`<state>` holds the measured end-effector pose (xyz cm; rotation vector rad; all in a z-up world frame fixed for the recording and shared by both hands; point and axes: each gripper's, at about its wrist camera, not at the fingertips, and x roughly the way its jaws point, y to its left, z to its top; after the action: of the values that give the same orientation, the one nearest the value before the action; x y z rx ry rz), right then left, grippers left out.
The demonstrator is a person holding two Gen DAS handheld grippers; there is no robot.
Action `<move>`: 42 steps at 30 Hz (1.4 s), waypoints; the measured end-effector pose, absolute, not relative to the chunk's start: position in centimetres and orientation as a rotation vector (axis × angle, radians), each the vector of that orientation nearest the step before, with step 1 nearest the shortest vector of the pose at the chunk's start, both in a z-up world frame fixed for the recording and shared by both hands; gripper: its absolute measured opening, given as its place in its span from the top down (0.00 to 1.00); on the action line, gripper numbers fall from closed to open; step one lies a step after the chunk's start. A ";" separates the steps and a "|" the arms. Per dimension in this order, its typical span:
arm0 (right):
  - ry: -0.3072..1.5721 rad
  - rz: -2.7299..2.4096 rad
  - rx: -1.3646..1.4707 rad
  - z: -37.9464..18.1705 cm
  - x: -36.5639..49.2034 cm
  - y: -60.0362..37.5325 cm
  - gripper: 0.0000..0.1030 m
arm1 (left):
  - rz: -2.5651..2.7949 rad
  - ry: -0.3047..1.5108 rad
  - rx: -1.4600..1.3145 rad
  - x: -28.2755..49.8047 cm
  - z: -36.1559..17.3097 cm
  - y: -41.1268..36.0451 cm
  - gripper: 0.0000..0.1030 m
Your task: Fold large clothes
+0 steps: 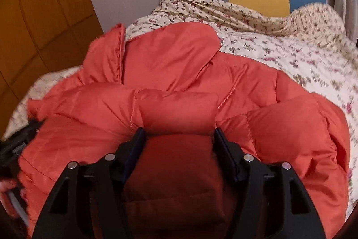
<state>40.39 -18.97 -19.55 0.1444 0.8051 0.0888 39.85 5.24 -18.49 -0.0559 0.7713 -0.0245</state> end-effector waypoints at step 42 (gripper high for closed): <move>0.844 0.095 0.160 -17.2 31.3 -21.8 0.24 | -0.012 0.793 -0.036 31.1 -16.3 4.8 0.03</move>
<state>31.30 -21.77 -17.25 0.1598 0.8436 0.0950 31.15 4.81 -16.27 -0.0361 0.7932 -0.0120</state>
